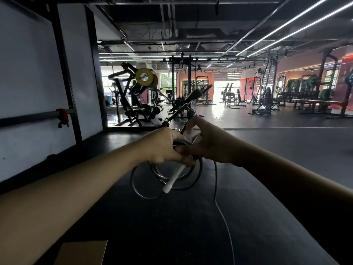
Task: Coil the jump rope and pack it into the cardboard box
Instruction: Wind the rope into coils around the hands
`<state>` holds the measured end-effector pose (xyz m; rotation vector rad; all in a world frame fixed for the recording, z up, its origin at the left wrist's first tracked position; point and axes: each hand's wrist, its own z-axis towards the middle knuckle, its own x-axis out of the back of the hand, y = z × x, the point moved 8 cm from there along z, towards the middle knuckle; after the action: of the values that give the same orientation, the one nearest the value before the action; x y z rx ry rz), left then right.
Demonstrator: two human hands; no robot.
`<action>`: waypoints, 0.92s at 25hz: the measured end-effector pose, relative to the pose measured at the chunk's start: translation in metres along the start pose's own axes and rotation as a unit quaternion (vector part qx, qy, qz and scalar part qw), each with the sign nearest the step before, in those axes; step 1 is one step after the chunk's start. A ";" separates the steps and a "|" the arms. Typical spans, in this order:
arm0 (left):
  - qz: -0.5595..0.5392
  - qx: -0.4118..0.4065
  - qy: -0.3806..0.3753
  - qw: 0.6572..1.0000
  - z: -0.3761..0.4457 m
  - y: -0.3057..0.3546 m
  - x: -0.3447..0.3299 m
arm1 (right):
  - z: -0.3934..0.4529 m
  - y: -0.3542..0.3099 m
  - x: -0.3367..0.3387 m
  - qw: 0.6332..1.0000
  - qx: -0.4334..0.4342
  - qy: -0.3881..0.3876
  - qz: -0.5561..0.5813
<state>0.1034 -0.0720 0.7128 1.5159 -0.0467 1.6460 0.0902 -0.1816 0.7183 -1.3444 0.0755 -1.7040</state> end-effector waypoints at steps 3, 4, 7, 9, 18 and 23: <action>-0.004 -0.006 -0.021 1.000 -0.005 0.003 -0.005 | -0.005 0.000 0.000 1.000 -0.014 -0.003 -0.001; 0.007 -0.003 -0.039 0.999 -0.007 0.002 -0.008 | -0.005 0.000 0.002 1.000 -0.027 -0.005 0.007; 0.093 0.018 -0.095 0.991 -0.010 -0.002 -0.016 | -0.005 0.005 0.009 0.997 -0.076 -0.001 -0.009; 0.126 0.020 -0.110 0.986 -0.011 -0.002 -0.018 | -0.003 0.008 0.018 0.994 -0.093 0.019 -0.046; -0.306 0.022 0.076 0.949 -0.021 -0.005 0.006 | -0.013 0.029 0.022 0.977 -0.112 0.035 0.180; -0.431 0.019 0.241 0.869 -0.019 -0.034 0.031 | -0.021 0.035 0.014 0.967 -0.126 0.014 0.221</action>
<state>0.1128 -0.0237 0.7167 0.8763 0.8251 1.2112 0.0961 -0.2206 0.7006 -1.3616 0.5830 -1.3636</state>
